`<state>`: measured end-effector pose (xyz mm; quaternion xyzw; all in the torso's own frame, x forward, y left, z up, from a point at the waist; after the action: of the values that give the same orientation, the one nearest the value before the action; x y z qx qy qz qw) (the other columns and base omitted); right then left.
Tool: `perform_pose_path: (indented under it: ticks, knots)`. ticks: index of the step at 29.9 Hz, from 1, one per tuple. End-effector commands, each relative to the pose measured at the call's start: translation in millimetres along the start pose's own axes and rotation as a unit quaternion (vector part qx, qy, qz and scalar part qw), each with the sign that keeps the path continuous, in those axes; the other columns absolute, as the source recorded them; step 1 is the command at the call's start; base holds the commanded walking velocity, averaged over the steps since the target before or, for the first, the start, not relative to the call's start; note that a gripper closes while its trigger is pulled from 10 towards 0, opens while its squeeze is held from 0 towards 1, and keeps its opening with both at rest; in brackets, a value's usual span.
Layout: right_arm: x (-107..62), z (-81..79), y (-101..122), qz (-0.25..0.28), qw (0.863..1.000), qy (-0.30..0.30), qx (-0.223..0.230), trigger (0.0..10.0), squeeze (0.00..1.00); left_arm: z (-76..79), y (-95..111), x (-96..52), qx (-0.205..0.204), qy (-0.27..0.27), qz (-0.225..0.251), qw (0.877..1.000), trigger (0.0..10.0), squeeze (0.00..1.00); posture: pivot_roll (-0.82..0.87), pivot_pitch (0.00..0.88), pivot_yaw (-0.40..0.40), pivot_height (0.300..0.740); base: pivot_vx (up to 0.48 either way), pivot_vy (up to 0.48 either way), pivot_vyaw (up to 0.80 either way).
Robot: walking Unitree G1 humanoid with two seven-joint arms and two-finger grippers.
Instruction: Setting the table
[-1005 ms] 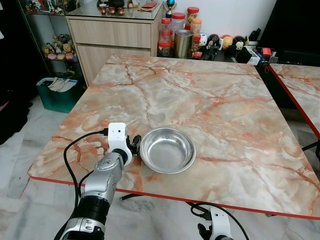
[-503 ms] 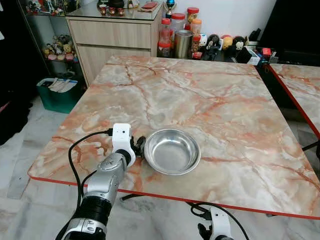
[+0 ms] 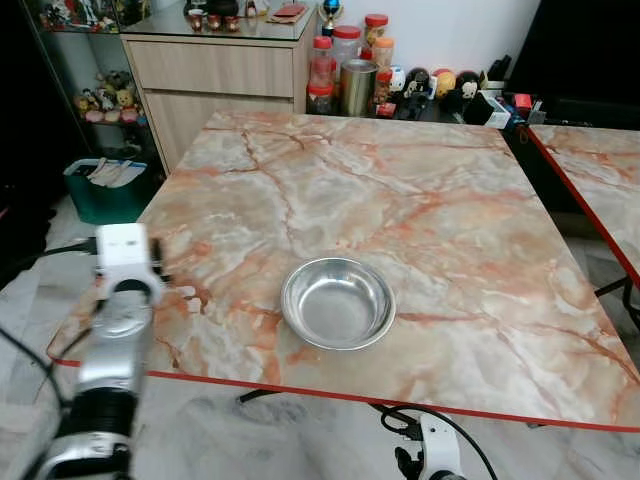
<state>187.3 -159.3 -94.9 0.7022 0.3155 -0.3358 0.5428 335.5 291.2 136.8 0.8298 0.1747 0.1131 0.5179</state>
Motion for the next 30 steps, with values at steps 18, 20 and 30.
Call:
perform_pose_path:
  ticks: [18, 20, 30]
  knots:
    - [-0.5, -0.1, -3.0, 0.001, 1.000, -0.004, 0.008, 10.0, 0.00, -38.2, -187.3, -96.2, 0.162, -0.002, -0.351, 0.922, 10.0, 0.00, 0.06, 0.000, -0.014, 0.740, 0.000, 0.000, 0.00]
    - [-0.7, 0.9, -3.0, 0.002, 1.000, -0.005, 0.009, 10.0, 0.00, -21.6, -192.1, -102.9, 0.151, -0.046, -0.357, 0.921, 10.0, 0.00, 0.05, 0.000, -0.015, 0.740, 0.000, 0.000, 0.00]
    - [-1.5, 7.3, -1.7, 0.003, 1.000, -0.016, 0.010, 10.0, 0.00, 73.8, -198.9, -146.2, 0.091, -0.239, -0.360, 0.897, 10.0, 0.00, 0.04, 0.000, -0.026, 0.740, 0.000, 0.000, 0.00]
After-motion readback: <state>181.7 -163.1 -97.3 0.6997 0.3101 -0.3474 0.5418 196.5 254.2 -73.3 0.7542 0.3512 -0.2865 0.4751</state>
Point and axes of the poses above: a point about 5 cm out from each wrist's last joint towards the gripper, its own x axis pointing out of the wrist towards the gripper, its own y axis along the axis of the wrist's last joint, z = x × y, the point moved 1 cm from there along x, pointing out of the wrist towards the gripper, and after that the axes turned 11 degrees about x, right-handed, at the moved point
